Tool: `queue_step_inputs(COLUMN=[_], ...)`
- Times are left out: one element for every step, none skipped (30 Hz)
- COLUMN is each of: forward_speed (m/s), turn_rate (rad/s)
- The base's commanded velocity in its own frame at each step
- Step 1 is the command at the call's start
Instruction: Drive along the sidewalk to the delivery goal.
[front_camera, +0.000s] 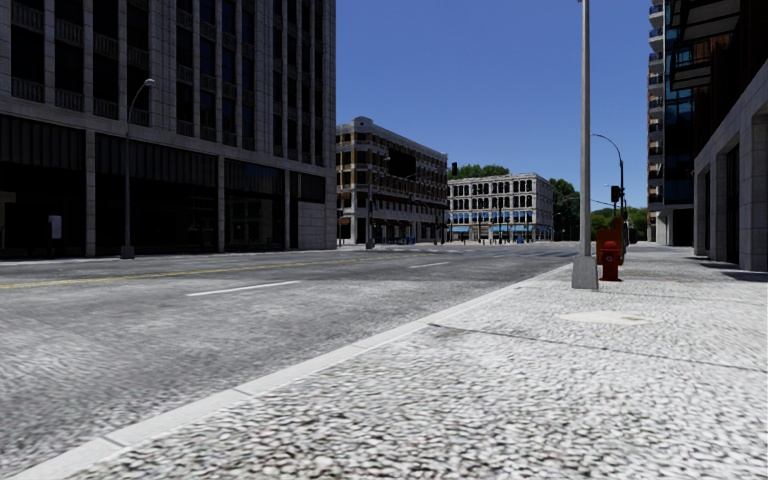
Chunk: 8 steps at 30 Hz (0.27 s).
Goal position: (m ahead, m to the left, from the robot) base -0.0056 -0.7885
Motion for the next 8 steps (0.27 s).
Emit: queue_step_inputs(forward_speed=[0.00, 0.00, 0.00, 0.00, 0.00, 0.00, 0.00, 0.00], turn_rate=[0.00, 0.00, 0.00, 0.00, 0.00, 0.00, 0.00, 0.00])
